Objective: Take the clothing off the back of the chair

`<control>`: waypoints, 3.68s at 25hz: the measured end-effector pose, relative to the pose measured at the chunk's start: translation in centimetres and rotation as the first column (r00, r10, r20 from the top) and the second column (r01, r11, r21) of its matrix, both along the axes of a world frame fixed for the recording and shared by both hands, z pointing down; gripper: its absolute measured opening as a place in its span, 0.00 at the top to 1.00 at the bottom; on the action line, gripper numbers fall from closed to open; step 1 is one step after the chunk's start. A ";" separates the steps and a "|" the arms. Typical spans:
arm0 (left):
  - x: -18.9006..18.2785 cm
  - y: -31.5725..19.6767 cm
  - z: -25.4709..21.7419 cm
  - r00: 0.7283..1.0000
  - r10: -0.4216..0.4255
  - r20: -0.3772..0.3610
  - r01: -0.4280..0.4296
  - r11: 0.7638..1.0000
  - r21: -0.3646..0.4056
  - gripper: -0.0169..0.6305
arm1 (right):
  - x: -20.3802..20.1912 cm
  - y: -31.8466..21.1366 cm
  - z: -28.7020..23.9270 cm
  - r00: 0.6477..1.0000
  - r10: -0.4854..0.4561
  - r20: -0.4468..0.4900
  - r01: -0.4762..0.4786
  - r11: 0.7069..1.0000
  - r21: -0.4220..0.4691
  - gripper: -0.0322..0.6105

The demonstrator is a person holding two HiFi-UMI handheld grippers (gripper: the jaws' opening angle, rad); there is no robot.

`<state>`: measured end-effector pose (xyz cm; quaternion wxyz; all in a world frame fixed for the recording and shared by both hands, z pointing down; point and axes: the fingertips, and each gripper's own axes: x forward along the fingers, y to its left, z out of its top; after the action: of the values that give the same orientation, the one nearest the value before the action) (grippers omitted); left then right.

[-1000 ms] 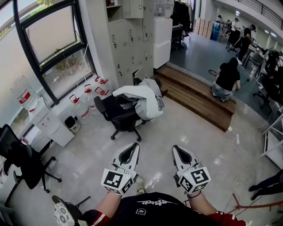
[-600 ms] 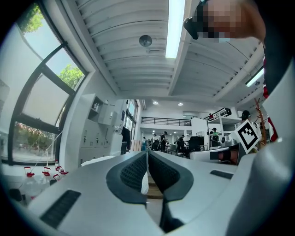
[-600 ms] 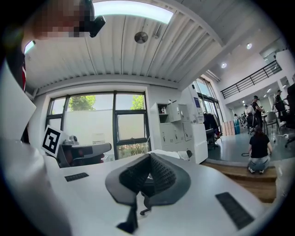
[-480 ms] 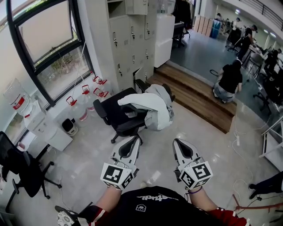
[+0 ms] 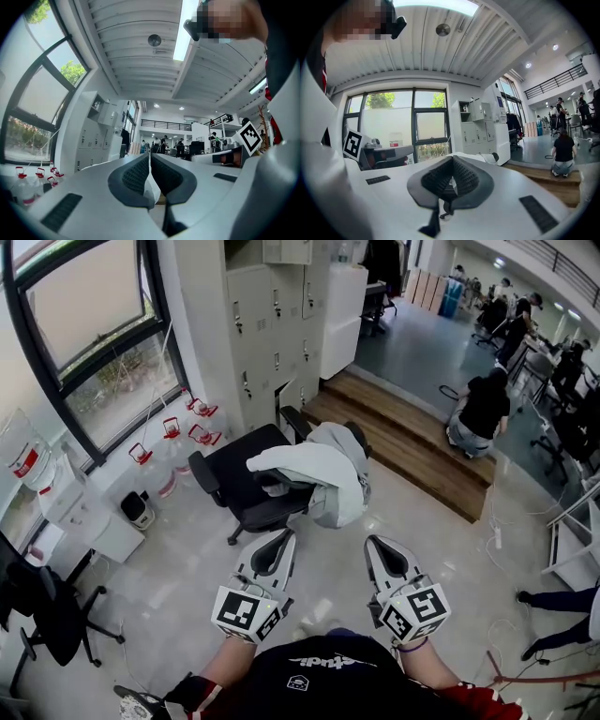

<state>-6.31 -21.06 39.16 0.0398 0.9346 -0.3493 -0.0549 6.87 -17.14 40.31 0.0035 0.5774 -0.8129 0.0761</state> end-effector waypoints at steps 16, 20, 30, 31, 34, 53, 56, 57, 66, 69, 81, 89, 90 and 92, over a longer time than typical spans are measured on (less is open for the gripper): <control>4.3 -5.9 -2.0 0.997 -0.053 0.050 0.050 0.997 0.066 0.92 | 3.7 -7.6 -2.0 0.994 -0.103 0.043 0.099 0.992 0.076 0.95; 5.8 -6.4 -2.0 0.996 -0.026 0.087 0.018 0.996 0.089 0.92 | 4.4 -8.2 -1.7 0.993 -0.101 0.053 0.098 0.993 0.065 0.95; 8.0 -7.6 -2.8 0.989 0.085 0.123 -0.109 0.972 0.206 0.54 | 4.9 -9.3 -1.1 0.994 -0.095 0.054 0.092 0.994 0.053 0.95; 8.1 -7.7 -2.8 0.987 0.089 0.131 -0.116 0.969 0.218 0.53 | 5.0 -9.3 -1.1 0.994 -0.092 0.055 0.089 0.995 0.051 0.95; 8.2 -8.1 -2.6 0.983 0.096 0.159 -0.132 0.963 0.236 0.50 | 5.3 -9.4 -1.1 0.994 -0.087 0.059 0.085 0.995 0.048 0.95; 10.9 -14.2 6.3 0.614 0.159 0.773 -0.461 0.867 0.188 0.50 | 7.4 -10.3 -0.2 0.994 -0.079 0.082 0.075 0.996 0.047 0.95; 11.8 -15.2 7.6 0.575 0.178 0.798 -0.482 0.862 0.155 0.50 | 8.0 -10.8 -0.1 0.995 -0.067 0.081 0.063 0.997 0.044 0.95; 12.2 -15.4 8.0 0.562 0.187 0.806 -0.492 0.859 0.144 0.50 | 8.3 -11.0 -0.1 0.995 -0.060 0.083 0.057 0.998 0.041 0.95; 16.0 -17.3 10.0 0.398 0.221 0.890 -0.602 0.796 0.072 0.50 | 9.7 -13.1 -0.3 0.995 -0.039 0.091 0.035 0.998 0.049 0.95; 17.3 -17.7 10.6 0.342 0.256 0.904 -0.639 0.769 0.024 0.49 | 10.3 -13.6 -0.4 0.995 -0.028 0.091 0.023 0.998 0.057 0.95; 20.7 -20.1 13.0 0.246 0.507 0.826 -0.663 0.710 -0.238 0.49 | 12.6 -15.3 -0.6 0.996 0.009 0.089 -0.015 0.998 0.066 0.95; 21.9 -20.3 13.5 0.209 0.624 0.753 -0.651 0.663 -0.369 0.50 | 13.3 -15.7 -0.4 0.995 0.012 0.099 -0.016 0.999 0.041 0.95; 21.9 -20.2 13.6 0.208 0.630 0.748 -0.651 0.660 -0.375 0.50 | 13.4 -15.7 -0.2 0.995 0.011 0.099 -0.015 0.999 0.039 0.95; 21.9 -20.1 13.8 0.206 0.635 0.745 -0.655 0.655 -0.377 0.53 | 13.4 -15.6 0.1 0.995 0.007 0.097 -0.010 0.999 0.039 0.95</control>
<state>15.62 -41.12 52.97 -0.1219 0.8972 0.0987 0.4129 20.23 -32.76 40.42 -0.0474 0.5765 -0.8110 0.0878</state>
